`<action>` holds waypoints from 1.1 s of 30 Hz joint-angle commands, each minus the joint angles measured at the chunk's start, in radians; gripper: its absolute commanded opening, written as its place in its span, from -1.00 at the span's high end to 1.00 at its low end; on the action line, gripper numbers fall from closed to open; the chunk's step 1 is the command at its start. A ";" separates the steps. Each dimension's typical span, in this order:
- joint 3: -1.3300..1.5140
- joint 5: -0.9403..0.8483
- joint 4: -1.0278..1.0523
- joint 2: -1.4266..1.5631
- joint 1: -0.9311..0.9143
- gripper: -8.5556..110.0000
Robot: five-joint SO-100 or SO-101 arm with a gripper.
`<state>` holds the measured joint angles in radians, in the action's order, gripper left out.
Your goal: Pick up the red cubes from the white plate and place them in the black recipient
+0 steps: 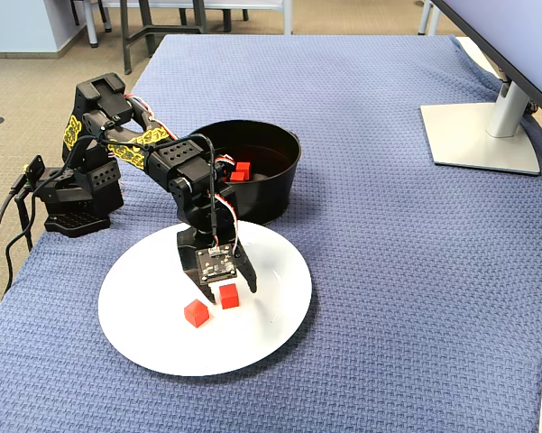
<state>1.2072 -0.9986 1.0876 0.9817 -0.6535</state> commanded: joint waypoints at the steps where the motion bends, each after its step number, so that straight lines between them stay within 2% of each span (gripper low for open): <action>1: -0.087 -0.002 -0.005 0.011 -0.015 0.52; 6: -0.095 0.011 -0.005 0.008 -0.015 0.65; 13: -0.087 0.008 -0.005 0.008 -0.014 0.66; 18: -0.081 0.031 -0.017 0.009 -0.011 0.86; 23: -0.038 0.069 -0.060 0.049 -0.012 0.86; 26: 0.006 0.149 -0.066 0.146 -0.020 0.86; 33: 0.152 0.476 -0.040 0.555 -0.049 0.86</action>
<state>1.3269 -0.6657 1.0385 1.2655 -0.6842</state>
